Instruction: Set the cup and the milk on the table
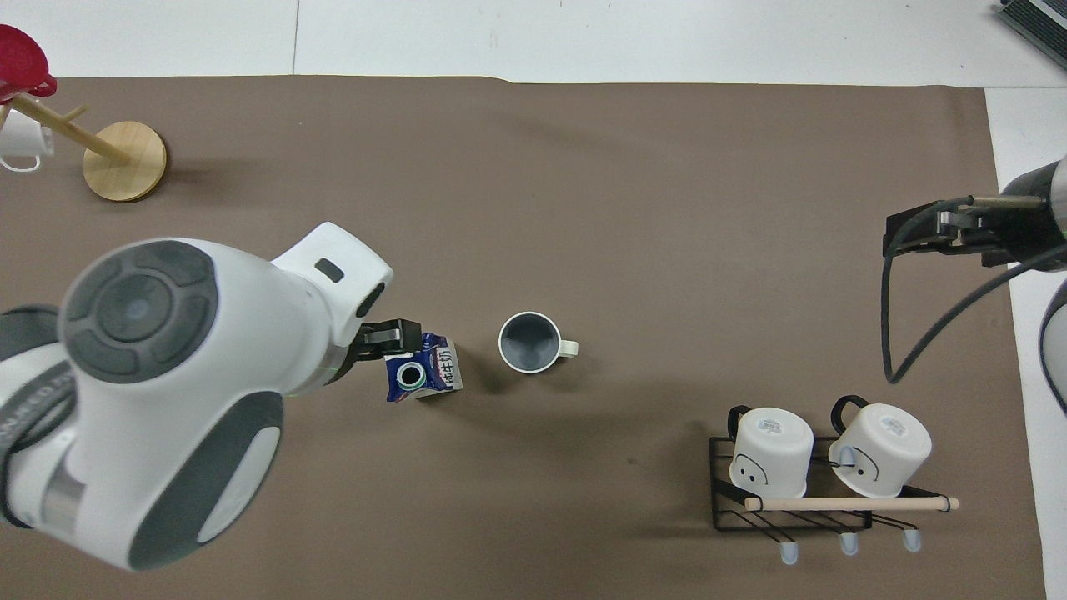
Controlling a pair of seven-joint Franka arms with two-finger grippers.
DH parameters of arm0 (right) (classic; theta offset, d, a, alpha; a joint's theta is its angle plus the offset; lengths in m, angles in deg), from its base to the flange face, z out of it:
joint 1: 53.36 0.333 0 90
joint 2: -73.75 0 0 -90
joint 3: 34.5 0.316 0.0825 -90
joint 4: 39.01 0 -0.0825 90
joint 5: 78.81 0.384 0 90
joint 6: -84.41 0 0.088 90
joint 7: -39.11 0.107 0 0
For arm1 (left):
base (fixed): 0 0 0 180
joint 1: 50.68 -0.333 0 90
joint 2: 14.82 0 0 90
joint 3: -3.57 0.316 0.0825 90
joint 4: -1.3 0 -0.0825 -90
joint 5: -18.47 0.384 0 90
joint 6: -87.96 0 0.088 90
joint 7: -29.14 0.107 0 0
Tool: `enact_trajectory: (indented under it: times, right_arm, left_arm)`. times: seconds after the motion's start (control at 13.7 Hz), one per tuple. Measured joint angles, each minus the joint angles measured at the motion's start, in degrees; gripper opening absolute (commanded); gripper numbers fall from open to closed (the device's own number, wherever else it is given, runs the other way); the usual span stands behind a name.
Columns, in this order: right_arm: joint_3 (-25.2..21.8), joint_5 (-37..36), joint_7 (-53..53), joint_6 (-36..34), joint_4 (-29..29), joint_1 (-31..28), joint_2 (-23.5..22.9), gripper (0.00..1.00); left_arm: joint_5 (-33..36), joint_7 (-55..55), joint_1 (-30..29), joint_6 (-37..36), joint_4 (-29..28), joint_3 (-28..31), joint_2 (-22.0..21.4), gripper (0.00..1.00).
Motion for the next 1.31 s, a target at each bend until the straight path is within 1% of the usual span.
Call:
enact_trajectory:
  times: [0.22,0.36,0.58,0.73,1.09,1.31]
  right_arm:
    - [0.0,0.0,0.0,-0.4,0.3,0.0,0.0,1.00]
    - [0.0,0.0,0.0,-0.6,0.6,-0.2,0.1,1.00]
    - [0.0,0.0,-0.1,-0.6,1.3,-1.7,0.2,1.00]
    - [0.0,0.1,-0.4,-0.6,1.3,-2.0,0.3,1.00]
    - [0.0,0.1,-0.4,-0.6,1.3,-2.0,0.4,1.00]
    - [0.0,0.1,-0.4,-0.6,1.3,-2.0,0.4,1.00]
  left_arm:
    - [0.0,9.8,-7.0,-4.7,4.1,0.6,-0.5,1.00]
    - [0.0,15.5,-11.5,-6.9,5.3,0.8,-0.6,1.00]
    - [0.0,21.5,-16.3,-9.8,7.1,1.0,-0.6,1.00]
    - [0.0,22.8,-17.7,-10.6,7.6,1.0,-0.7,1.00]
    - [0.0,22.8,-17.7,-10.6,8.3,0.4,-0.7,1.00]
    - [0.1,22.8,-17.8,-10.8,9.5,1.7,-1.3,1.00]
